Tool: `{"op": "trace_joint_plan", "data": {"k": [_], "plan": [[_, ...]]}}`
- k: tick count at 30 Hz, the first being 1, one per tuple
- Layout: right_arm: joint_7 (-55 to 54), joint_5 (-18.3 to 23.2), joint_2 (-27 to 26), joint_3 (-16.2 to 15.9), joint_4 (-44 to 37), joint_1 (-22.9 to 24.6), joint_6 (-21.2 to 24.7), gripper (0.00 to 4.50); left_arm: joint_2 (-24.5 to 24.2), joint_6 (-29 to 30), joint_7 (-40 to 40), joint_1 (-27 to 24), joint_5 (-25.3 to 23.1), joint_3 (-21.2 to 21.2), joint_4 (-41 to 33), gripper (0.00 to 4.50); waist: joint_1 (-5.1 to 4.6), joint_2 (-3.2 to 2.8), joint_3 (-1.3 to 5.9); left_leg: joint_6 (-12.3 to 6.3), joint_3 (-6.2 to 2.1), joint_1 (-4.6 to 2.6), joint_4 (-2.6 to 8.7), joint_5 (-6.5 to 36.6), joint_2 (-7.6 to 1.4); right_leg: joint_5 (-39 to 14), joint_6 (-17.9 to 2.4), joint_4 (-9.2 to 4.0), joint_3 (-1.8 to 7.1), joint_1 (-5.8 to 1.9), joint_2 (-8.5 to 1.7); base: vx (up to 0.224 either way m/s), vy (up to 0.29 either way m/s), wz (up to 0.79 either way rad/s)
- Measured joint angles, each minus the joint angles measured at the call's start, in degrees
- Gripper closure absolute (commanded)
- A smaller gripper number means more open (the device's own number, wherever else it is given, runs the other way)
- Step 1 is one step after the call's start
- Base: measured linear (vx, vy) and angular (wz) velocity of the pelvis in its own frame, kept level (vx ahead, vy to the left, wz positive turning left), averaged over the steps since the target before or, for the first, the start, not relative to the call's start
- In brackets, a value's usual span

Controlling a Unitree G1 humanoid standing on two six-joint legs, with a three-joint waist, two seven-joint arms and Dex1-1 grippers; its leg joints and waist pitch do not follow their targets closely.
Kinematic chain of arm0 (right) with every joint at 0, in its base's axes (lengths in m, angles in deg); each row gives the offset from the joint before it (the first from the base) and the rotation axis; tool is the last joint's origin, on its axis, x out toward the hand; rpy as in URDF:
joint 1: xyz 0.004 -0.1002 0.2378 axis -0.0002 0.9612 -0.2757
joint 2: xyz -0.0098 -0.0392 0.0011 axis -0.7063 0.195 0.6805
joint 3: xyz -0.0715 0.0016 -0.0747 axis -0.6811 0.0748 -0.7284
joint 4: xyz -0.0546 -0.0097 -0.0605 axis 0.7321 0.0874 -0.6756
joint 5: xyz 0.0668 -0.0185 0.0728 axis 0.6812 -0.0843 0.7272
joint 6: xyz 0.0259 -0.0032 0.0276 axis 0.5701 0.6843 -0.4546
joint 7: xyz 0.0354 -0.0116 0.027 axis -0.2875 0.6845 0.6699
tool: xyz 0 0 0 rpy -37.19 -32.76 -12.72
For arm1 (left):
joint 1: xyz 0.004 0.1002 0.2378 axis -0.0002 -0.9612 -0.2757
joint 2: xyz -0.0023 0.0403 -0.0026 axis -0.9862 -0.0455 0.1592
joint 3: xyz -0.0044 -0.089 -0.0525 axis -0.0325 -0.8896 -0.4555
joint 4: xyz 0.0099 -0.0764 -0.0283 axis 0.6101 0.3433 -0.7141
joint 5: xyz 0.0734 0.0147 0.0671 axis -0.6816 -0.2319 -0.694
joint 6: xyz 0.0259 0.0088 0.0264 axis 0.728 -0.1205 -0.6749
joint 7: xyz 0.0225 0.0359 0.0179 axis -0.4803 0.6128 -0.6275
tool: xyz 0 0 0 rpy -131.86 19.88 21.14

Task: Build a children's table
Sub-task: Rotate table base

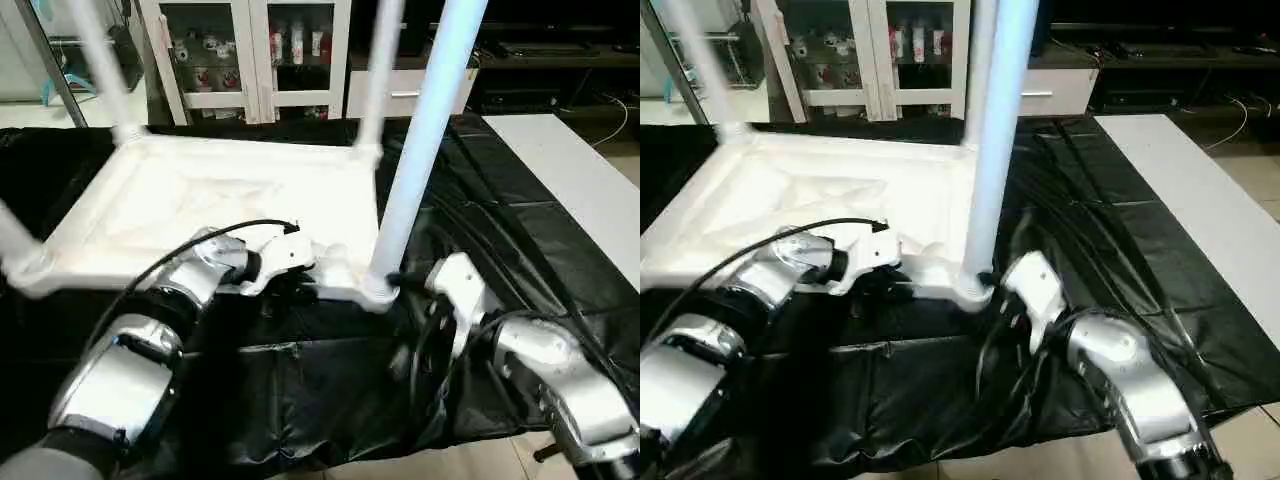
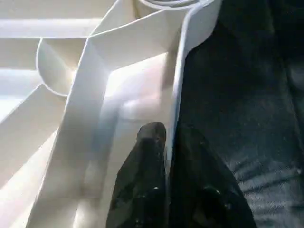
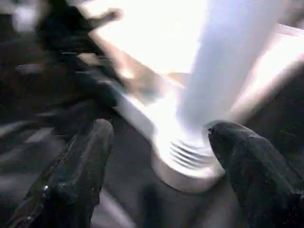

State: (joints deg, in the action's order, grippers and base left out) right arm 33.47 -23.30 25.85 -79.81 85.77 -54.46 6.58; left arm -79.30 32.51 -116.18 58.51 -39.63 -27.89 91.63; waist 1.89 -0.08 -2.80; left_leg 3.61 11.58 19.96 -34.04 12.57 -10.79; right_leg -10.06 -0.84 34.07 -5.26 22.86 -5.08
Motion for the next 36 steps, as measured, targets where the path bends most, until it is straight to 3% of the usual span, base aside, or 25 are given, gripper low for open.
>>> {"op": "trace_joint_plan", "data": {"k": [6, 14, 19, 20, 25, 28, 36], "plan": [[-1.01, 0.01, -0.89, 0.22, 0.02, -0.42, 1.31, 0.74, 0.31, 2.93, 1.92, -3.07, 1.04, -1.80, -5.18, 4.41, -0.16, 0.01, 0.00, -0.02, 0.00, 0.00, 0.00, -0.01, -0.01, 0.00, 0.00, 0.02, 0.02, 0.02, 0.02, 0.000, 0.000, 0.00], [-5.02, -0.16, -3.39, 0.19, 3.36, -2.52, 4.03, 0.74, 0.38, 10.48, 4.10, -9.40, 2.10, -2.46, -17.68, 4.48, -0.04, 0.36, -0.03, -0.03, 0.02, 0.06, -0.07, -0.01, 0.01, 0.00, 0.01, 0.03, 0.04, 0.06, 0.00, 0.000, 0.000, 0.00], [-5.32, -0.21, -3.75, 0.83, 5.07, -4.62, 4.28, 0.74, -0.96, 7.83, 3.46, -12.87, 2.04, -2.28, -22.89, 4.48, -0.13, 0.28, -0.03, -0.33, 0.02, 0.16, -0.06, -0.19, -0.01, -0.03, 0.05, 0.10, 0.06, 0.23, 0.03, 0.000, 0.000, 0.00], [-5.06, -0.21, -3.68, 0.87, 5.10, -5.68, 4.28, 0.74, -0.63, 7.65, 2.84, -13.04, 2.23, -2.28, -23.24, 3.99, -0.06, 0.26, -0.04, -0.33, 0.02, 0.11, -0.06, -0.20, -0.02, -0.03, 0.05, 0.10, 0.06, 0.28, 0.04, 0.000, 0.000, 0.00], [-4.31, -0.16, -3.45, 0.95, 5.08, -6.96, 4.25, 0.74, 1.06, 8.19, 3.09, -12.90, 5.36, -3.42, -23.23, 3.80, 1.11, 0.53, -0.18, -0.36, 0.01, 0.21, -0.15, -0.19, -0.01, -0.03, 0.04, 0.11, 0.04, 0.39, 0.02, 0.000, 0.000, 0.00], [-3.61, 0.03, -2.90, 0.96, 5.07, -6.95, 4.41, 0.74, 0.89, 8.28, 3.15, -12.82, 5.37, -3.40, -23.43, 3.45, 1.49, 0.58, -0.21, -0.37, 0.02, 0.22, -0.23, -0.18, -0.01, -0.03, 0.04, 0.15, 0.05, 0.39, 0.00, 0.000, 0.000, 0.00], [0.01, 0.92, -0.48, 1.00, 3.88, -4.53, 5.65, 0.74, 0.63, 7.79, 1.16, -11.15, 5.43, -3.36, -19.97, 3.45, 1.48, 0.59, -0.22, -0.32, 0.00, 0.14, -0.39, -0.21, -0.04, -0.03, 0.04, 0.41, 0.05, 0.38, 0.00, 0.000, 0.000, 0.00]]}}
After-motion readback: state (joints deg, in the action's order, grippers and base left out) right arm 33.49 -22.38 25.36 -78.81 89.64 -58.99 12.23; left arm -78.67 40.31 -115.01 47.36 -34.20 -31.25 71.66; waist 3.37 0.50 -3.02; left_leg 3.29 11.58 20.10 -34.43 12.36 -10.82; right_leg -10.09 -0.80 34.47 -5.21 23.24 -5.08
